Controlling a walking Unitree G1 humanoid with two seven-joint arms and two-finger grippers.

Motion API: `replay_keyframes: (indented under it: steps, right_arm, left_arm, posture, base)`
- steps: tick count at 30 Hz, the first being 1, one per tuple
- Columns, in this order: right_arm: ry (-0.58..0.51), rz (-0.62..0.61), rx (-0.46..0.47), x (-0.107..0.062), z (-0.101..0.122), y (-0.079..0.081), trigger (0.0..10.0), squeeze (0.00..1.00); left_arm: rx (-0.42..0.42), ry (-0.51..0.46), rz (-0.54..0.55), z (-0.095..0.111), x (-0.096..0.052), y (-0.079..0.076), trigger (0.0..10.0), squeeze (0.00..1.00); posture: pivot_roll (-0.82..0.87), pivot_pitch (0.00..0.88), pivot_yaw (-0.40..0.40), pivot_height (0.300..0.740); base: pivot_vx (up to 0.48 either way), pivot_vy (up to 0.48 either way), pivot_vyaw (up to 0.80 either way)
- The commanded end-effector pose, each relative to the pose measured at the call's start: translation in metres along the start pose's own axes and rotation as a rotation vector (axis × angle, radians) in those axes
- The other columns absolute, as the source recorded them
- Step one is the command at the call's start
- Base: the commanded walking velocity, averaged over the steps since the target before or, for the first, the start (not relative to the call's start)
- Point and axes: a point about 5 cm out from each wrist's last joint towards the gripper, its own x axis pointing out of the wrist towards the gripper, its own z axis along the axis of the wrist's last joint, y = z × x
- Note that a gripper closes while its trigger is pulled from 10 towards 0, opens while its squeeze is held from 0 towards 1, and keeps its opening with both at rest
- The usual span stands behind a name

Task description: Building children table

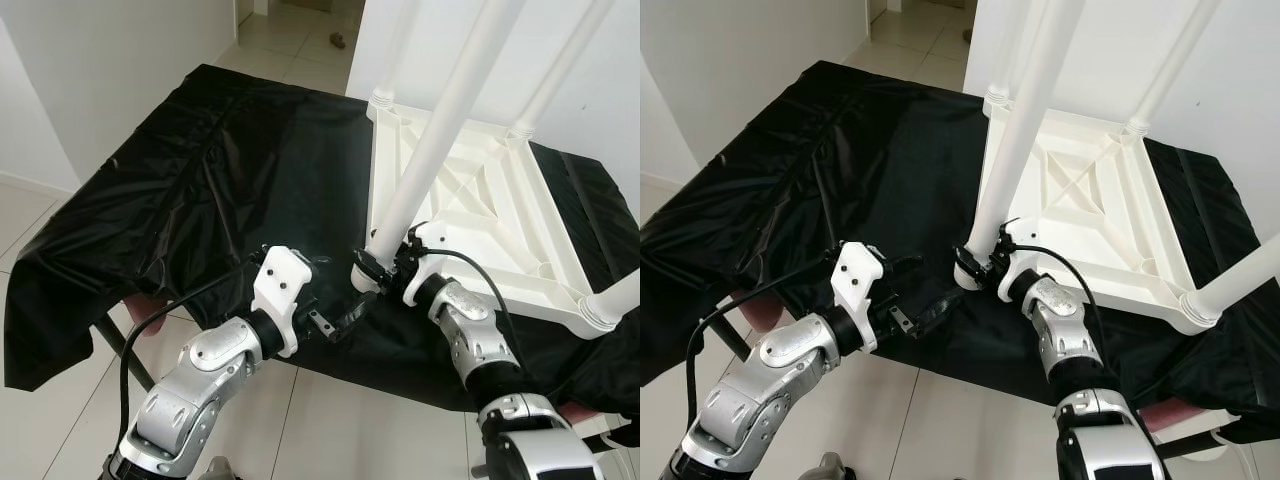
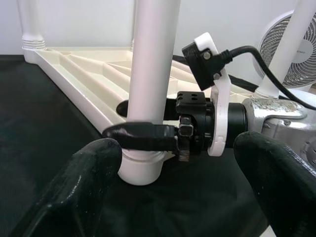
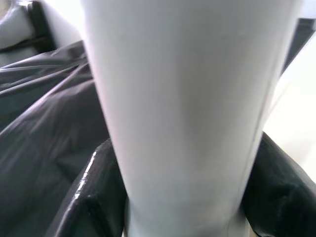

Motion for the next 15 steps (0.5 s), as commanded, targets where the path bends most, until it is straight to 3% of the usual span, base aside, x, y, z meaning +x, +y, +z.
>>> replay_keyframes:
  steps: [1, 4, 10, 13, 15]
  right_arm:
    - [0.056, -0.08, 0.033, -0.01, -0.012, -0.007, 0.0, 0.0]
    - [0.054, -0.282, 0.05, -0.02, -0.011, -0.002, 0.0, 0.0]
    - [0.039, -0.36, 0.045, -0.024, -0.009, -0.001, 0.0, 0.0]
    - [0.052, -0.562, -0.003, -0.03, -0.005, 0.006, 0.0, 0.0]
    - [0.056, -0.608, -0.012, -0.031, -0.004, 0.009, 0.0, 0.0]
  left_arm:
    - [-0.01, 0.01, -0.022, -0.002, 0.0, -0.005, 10.0, 0.0]
    - [-0.019, 0.012, -0.028, -0.003, 0.0, -0.006, 10.0, 0.0]
    - [-0.019, 0.012, -0.031, -0.003, 0.001, -0.006, 10.0, 0.0]
    - [-0.02, 0.011, -0.041, -0.003, 0.002, -0.006, 10.0, 0.0]
    - [-0.02, 0.011, -0.042, -0.002, 0.002, -0.006, 10.0, 0.0]
  posture:
    - [0.13, 0.102, -0.124, 0.74]
    - [0.12, 0.103, -0.124, 0.74]
    - [0.12, 0.103, -0.122, 0.74]
    - [0.11, 0.102, -0.115, 0.74]
    - [0.11, 0.102, -0.115, 0.74]
  base:
    - [0.0, 0.0, 0.0]
    - [0.0, 0.0, 0.0]
    - [0.0, 0.0, 0.0]
    - [0.0, 0.0, 0.0]
    - [0.0, 0.0, 0.0]
